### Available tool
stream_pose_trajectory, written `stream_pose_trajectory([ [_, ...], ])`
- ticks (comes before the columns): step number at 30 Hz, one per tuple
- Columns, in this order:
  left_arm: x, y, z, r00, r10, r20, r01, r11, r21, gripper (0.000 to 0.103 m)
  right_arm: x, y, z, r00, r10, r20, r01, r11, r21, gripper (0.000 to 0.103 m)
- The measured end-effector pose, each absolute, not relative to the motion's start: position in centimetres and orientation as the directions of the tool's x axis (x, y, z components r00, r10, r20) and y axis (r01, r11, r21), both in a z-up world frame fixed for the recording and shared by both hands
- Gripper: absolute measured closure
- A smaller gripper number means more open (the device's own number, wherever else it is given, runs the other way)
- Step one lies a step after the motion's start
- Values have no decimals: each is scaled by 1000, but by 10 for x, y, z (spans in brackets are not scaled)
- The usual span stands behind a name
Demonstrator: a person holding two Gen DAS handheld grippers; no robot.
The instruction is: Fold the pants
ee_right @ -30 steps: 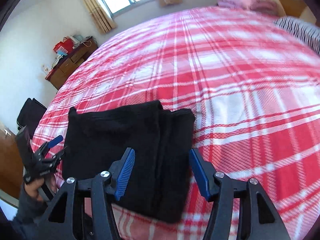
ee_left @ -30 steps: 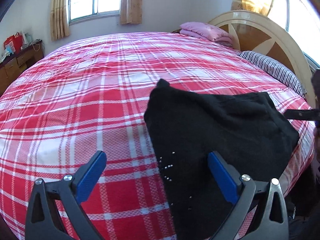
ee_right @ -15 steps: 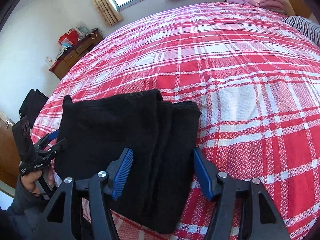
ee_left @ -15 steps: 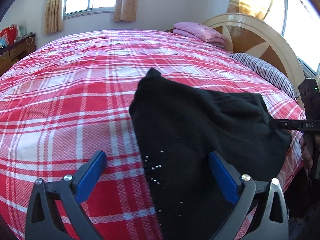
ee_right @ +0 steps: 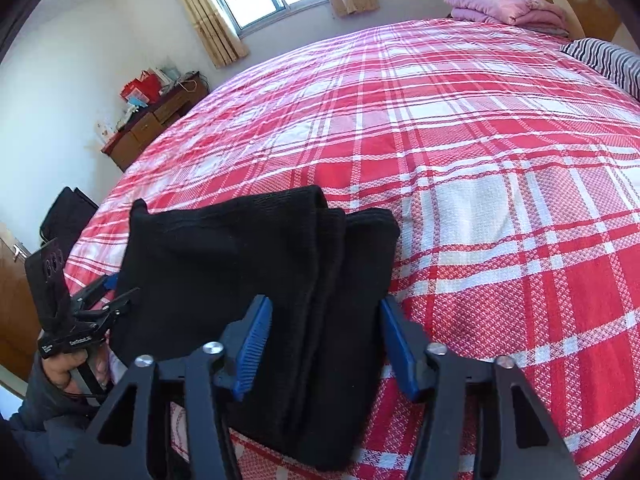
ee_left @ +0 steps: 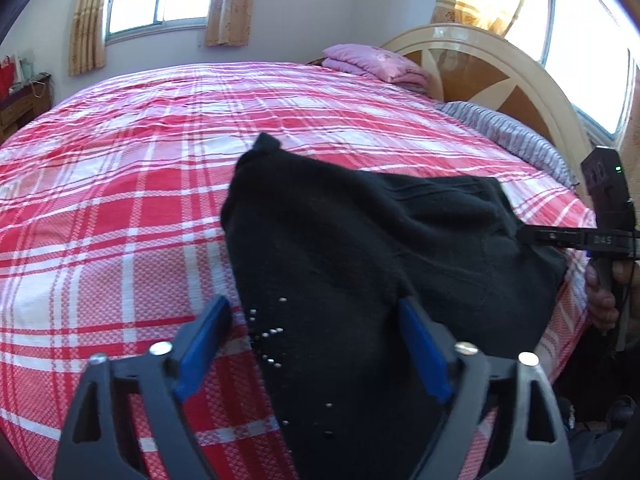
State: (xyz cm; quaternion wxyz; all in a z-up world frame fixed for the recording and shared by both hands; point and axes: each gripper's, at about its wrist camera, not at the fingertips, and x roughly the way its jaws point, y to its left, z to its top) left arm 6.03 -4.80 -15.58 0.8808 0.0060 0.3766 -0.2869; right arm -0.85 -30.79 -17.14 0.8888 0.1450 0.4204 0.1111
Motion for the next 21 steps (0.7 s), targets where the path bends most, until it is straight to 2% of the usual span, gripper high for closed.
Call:
stream_pose_trajectory([
  [1,60,-48,-155,544,-513,-664,516,828,-218,33,-8,-309,-171,623,329,-710,-76,928,364,56],
  [6,63,-42,-154,511,-564,-649,513,806,-296,43,-10,-318,-172,621,378,-687,-75,901,427,69],
  [8,65,-37,-155,492,-591,-639,508,791,-341,51,-11,-319,-170,624,394,-675,-80,891,446,73],
  [9,65,-36,-155,481,-606,-634,508,782,-362,58,-12,-320,-169,627,398,-670,-84,890,449,75],
  [16,63,-35,-150,479,-624,-617,509,771,-383,84,-19,-310,-156,655,372,-657,-116,909,400,82],
  [21,63,-32,-143,499,-607,-619,502,784,-365,89,-19,-301,-137,677,373,-635,-148,914,378,85],
])
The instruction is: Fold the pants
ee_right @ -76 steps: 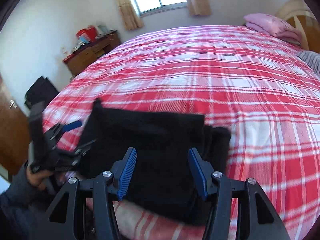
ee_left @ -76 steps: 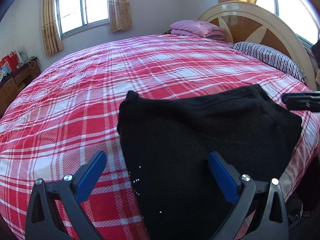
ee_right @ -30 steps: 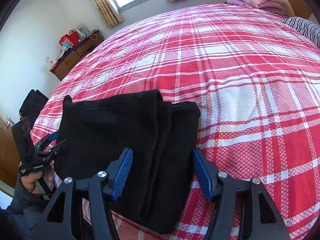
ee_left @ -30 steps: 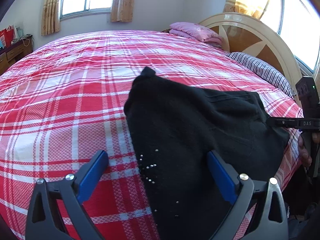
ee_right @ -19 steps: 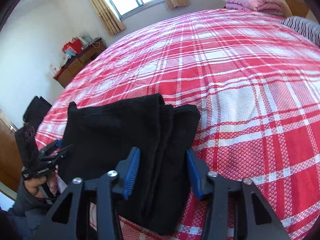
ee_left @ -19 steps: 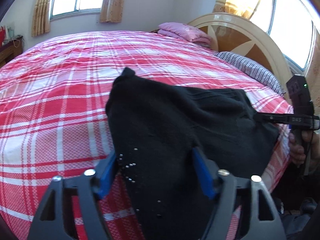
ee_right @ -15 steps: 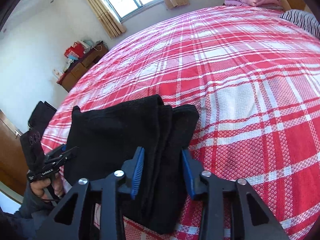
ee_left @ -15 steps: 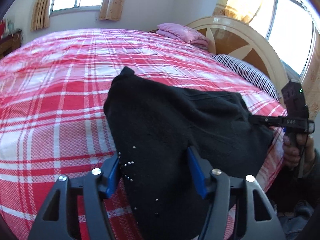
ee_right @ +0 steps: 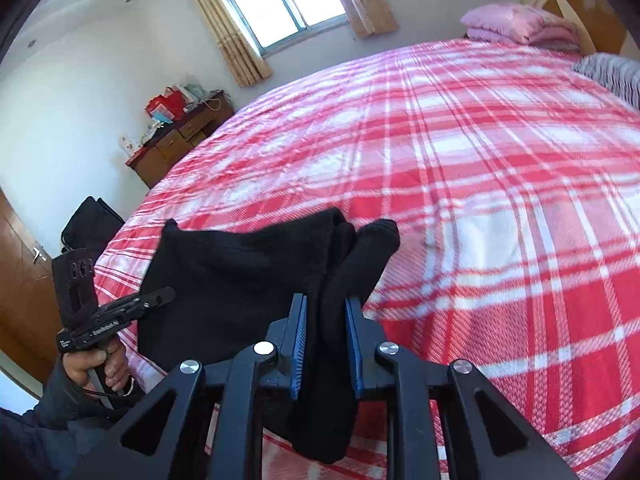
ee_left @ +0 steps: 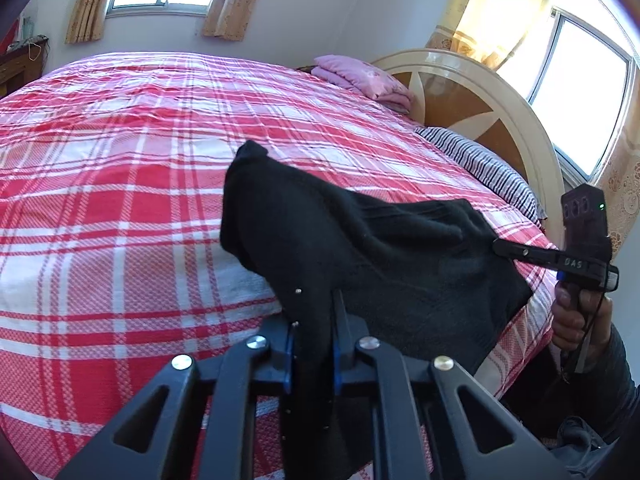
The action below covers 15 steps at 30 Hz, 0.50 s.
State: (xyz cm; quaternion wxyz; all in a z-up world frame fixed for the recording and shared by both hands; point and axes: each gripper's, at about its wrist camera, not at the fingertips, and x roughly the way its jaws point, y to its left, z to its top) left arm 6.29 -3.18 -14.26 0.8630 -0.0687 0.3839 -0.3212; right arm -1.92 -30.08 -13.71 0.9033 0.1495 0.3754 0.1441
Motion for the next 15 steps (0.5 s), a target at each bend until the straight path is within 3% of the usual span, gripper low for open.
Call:
stream_pose_trajectory([
  [15,89,31,-88,647,-486,-587,403,872,-278,90,78,-207,-81,632,444,-635,-349,895,278,87],
])
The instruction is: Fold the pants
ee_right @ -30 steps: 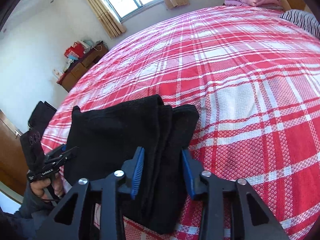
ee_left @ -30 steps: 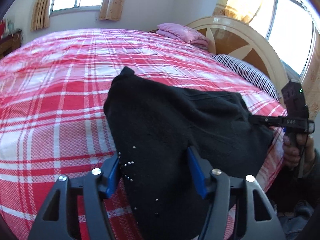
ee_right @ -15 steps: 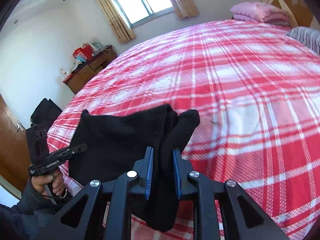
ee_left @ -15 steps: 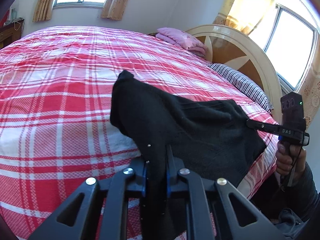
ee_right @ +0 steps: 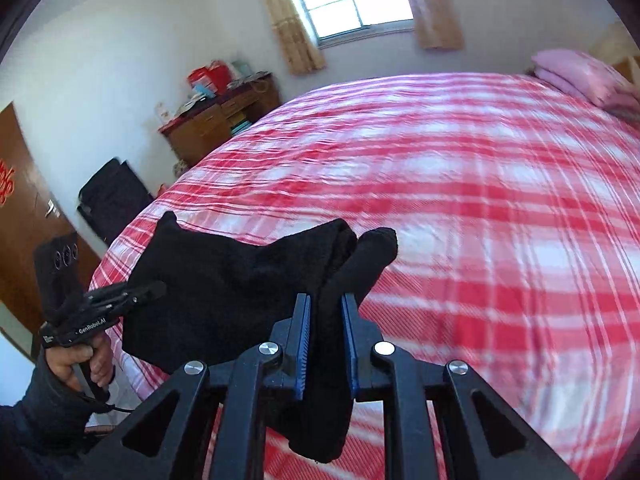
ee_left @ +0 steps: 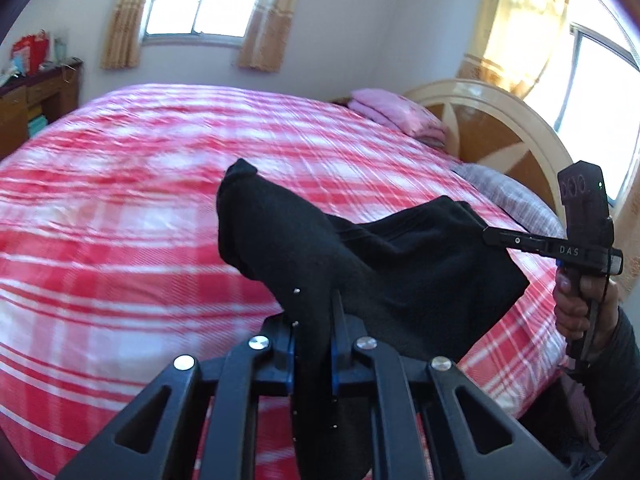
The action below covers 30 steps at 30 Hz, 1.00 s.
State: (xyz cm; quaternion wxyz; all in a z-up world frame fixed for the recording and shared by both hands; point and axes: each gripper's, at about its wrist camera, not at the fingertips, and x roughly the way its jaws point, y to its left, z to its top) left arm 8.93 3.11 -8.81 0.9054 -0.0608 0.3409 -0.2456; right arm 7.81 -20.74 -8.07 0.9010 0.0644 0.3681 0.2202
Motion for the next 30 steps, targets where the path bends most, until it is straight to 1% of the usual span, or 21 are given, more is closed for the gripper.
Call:
stream_pose_trajectory([
  [6,97,81,-76,714,-401,-574,316,916,-247,90,121,-147,-65,609,474,-636,-441,869,226,88],
  [10,98,113,-72,747,-341,-571,255,940,-228,90,141,-108,-60,598,499,-628,-481,849,217,88],
  [16,104,153,-82,783,-241,-574,153,968,-198,91,171,-52,-73,574,540,-616,-521,821,235,92],
  [17,106,160,-87,783,-227,-579,134,971,-198,91,175,-46,-78,569,540,-620,-519,821,238,96],
  [18,108,163,-90,783,-215,-583,122,973,-196,91,180,-40,-86,565,534,-629,-508,826,244,103],
  [21,116,173,-113,758,-179,-627,84,981,-177,90,201,-33,-114,493,545,-679,-474,822,316,103],
  [24,122,180,-138,727,-147,-671,61,987,-150,89,210,-32,-137,465,518,-718,-436,840,323,102],
  [27,123,179,-143,727,-135,-674,62,989,-132,86,204,-36,-145,473,524,-708,-417,841,344,102],
  [30,121,176,-141,731,-124,-671,67,992,-109,85,194,-43,-139,499,554,-666,-404,829,386,102],
])
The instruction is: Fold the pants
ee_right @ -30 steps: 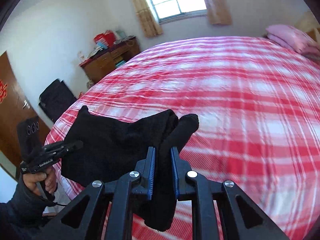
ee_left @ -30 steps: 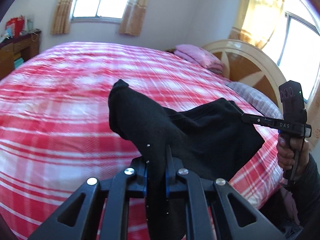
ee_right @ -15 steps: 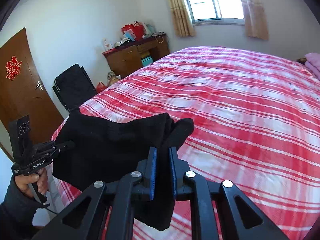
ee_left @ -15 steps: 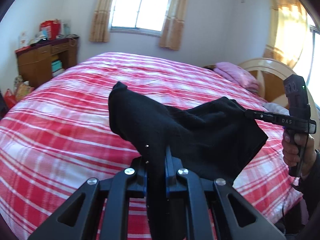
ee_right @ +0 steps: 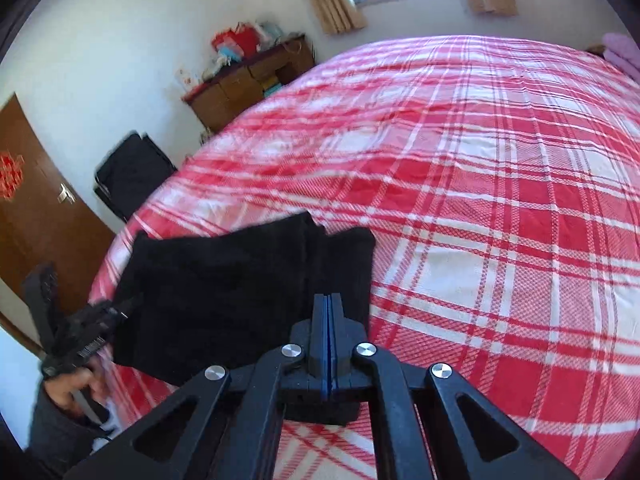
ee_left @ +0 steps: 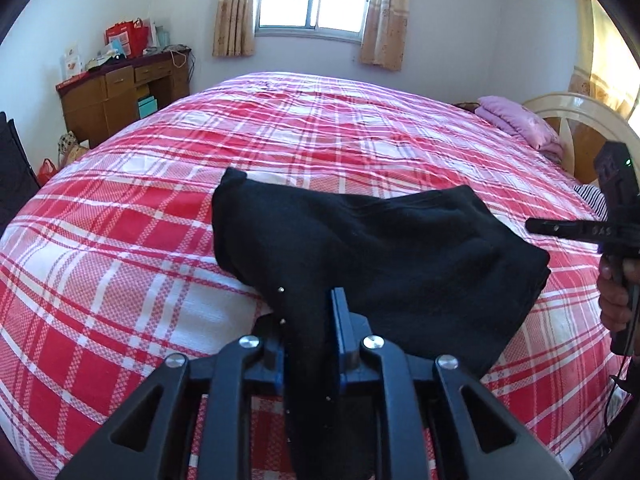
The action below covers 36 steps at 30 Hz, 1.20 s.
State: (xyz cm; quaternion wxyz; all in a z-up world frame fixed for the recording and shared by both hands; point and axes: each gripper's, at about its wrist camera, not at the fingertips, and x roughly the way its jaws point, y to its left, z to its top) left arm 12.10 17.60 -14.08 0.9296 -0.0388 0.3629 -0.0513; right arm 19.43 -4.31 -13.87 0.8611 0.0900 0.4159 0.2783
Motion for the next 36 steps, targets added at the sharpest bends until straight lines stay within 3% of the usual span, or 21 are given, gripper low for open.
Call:
stream_pose_trajectory([
  [6,123,176,-143,734,-91,-673,53,996,-76,69,171,-21,-120,488,623,-611,-502,773,388,102],
  [8,124,179,-143,737,-57,-674,34,998,-48,55,164,-9,-123,448,642,-622,-539,749,386,102],
  [10,123,180,-145,739,-19,-674,17,1000,-9,33,161,0,-135,415,627,-659,-546,752,371,101],
  [12,123,184,-150,728,-6,-686,9,1000,1,22,163,6,-153,388,580,-716,-530,776,340,101],
  [15,122,192,-154,726,3,-687,-20,1000,-17,7,166,-5,-162,385,615,-688,-508,764,398,101],
  [20,123,196,-158,724,12,-690,-44,999,-29,0,165,-11,-160,389,612,-689,-496,769,403,101],
  [25,118,193,-147,720,44,-693,-61,998,0,0,153,-23,-145,480,546,-687,-461,823,331,100],
  [26,114,191,-139,731,66,-679,-69,997,22,0,151,-26,-141,497,534,-684,-456,831,318,92],
  [28,106,189,-126,756,76,-651,-74,997,29,0,141,-34,-130,546,515,-661,-450,845,287,54],
  [29,101,188,-118,768,69,-637,-70,997,23,0,132,-40,-123,586,503,-635,-443,856,269,25],
  [30,95,186,-111,779,61,-624,-65,998,16,0,123,-45,-117,623,491,-608,-435,864,252,18],
  [36,67,165,-84,815,44,-578,-23,999,42,0,72,-64,-86,702,434,-565,-432,890,145,19],
])
